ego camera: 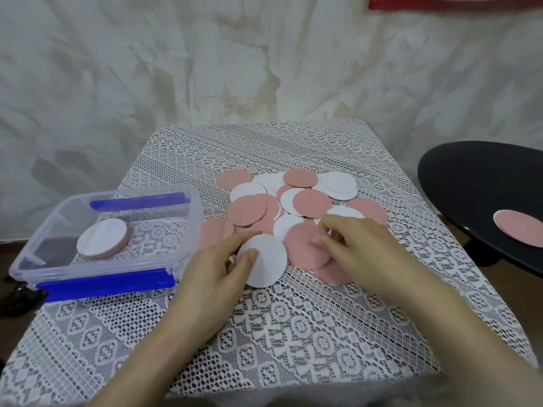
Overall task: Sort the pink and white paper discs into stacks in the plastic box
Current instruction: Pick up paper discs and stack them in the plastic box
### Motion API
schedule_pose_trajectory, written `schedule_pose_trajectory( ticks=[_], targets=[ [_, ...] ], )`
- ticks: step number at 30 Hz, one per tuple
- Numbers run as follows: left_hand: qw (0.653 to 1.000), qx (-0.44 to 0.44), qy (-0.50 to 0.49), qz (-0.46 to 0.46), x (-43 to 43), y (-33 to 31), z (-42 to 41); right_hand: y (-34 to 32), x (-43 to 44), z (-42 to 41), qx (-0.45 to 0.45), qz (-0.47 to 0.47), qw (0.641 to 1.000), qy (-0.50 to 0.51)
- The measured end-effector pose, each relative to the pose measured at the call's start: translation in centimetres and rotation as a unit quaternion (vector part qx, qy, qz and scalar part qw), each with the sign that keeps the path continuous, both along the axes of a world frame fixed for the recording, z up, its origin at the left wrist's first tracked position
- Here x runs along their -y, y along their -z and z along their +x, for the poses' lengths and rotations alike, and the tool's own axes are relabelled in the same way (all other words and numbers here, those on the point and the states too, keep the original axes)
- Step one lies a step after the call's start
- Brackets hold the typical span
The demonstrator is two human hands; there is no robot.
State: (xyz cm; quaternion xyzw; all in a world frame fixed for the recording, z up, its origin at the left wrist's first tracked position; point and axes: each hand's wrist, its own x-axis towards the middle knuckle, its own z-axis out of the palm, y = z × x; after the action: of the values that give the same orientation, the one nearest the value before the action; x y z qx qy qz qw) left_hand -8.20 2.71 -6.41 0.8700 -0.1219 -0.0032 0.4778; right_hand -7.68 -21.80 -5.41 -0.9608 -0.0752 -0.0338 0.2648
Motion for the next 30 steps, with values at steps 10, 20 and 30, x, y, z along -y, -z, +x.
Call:
schedule_pose_trajectory(
  ticks=[10, 20, 30],
  targets=[
    [0.997, -0.016, 0.049, -0.052, 0.7, -0.7, -0.8, 0.5, -1.4, -0.8, -0.054, 0.092, 0.992, -0.074],
    [0.996, 0.017, 0.079, -0.026, 0.3, -0.3, -1.4, 0.2, -2.8, -1.5, -0.049, 0.124, 0.988, -0.078],
    [0.990, 0.096, 0.054, 0.084, 0.1, 0.0, -1.5, 0.1, -4.4, -2.8, -0.005, -0.008, 0.996, -0.093]
  ],
)
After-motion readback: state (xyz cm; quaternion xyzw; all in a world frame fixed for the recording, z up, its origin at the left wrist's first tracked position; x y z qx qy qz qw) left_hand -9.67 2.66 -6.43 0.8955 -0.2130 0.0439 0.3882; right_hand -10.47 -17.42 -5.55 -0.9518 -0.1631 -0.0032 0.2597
